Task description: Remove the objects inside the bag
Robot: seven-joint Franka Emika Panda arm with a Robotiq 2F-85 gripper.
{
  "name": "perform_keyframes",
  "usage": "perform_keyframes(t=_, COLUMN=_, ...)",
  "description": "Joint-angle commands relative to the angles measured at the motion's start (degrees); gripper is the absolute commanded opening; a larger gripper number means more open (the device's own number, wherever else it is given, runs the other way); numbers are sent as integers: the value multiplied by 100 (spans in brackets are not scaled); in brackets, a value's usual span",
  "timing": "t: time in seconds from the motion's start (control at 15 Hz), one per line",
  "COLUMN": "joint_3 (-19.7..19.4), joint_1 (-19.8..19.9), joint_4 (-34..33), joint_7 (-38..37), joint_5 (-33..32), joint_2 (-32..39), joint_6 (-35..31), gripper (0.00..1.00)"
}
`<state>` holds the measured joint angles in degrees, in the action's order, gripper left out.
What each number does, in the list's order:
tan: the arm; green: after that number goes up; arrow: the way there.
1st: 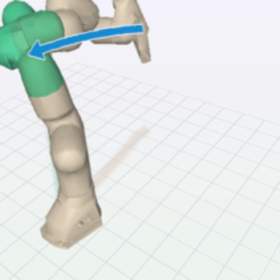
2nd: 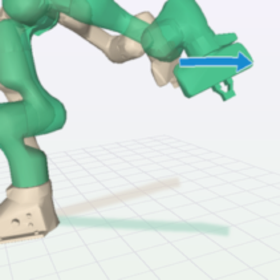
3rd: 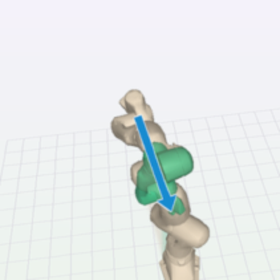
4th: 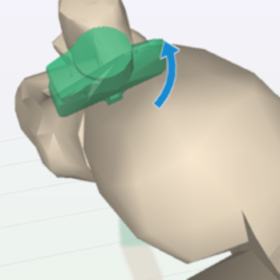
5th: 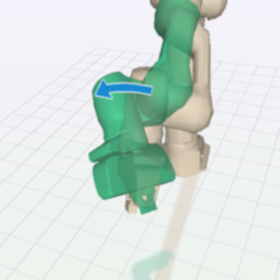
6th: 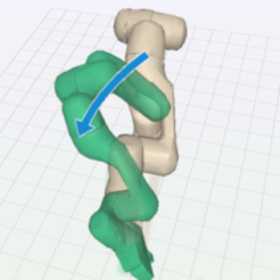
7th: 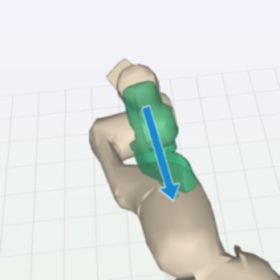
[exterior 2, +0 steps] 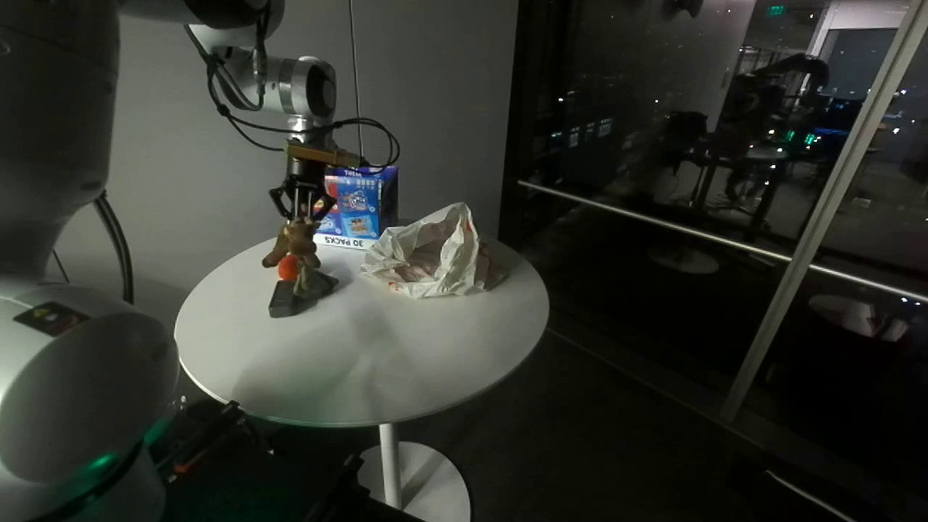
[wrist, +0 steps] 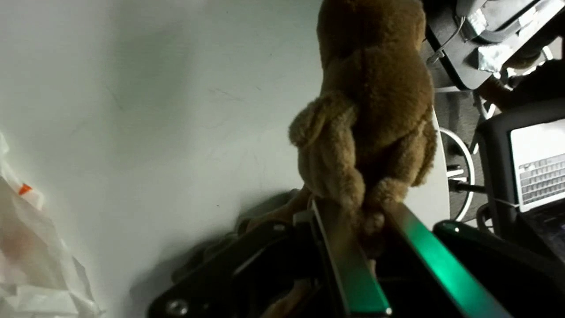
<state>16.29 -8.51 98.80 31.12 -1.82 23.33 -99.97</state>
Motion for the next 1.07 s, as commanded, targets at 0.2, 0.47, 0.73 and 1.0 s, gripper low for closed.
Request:
perform_keyframes(t=0.2, joint_3=266, joint_1=-68, joint_4=-468, joint_7=1652, joint_5=386, joint_2=619, joint_6=-414, gripper=13)
perform_keyframes(t=0.47, joint_3=449, joint_1=-191, joint_4=-848, joint_7=2523, joint_5=612, joint_2=1325, joint_6=-747, gripper=13)
perform_keyframes(t=0.73, joint_3=501, joint_1=-295, joint_4=-1360, joint_7=2729, joint_5=790, joint_2=1867, joint_6=-414, gripper=49)
perform_keyframes(t=1.0, joint_3=362, joint_1=-353, joint_4=-1638, joint_7=2157, joint_5=995, joint_2=1950, joint_6=-183, gripper=80)
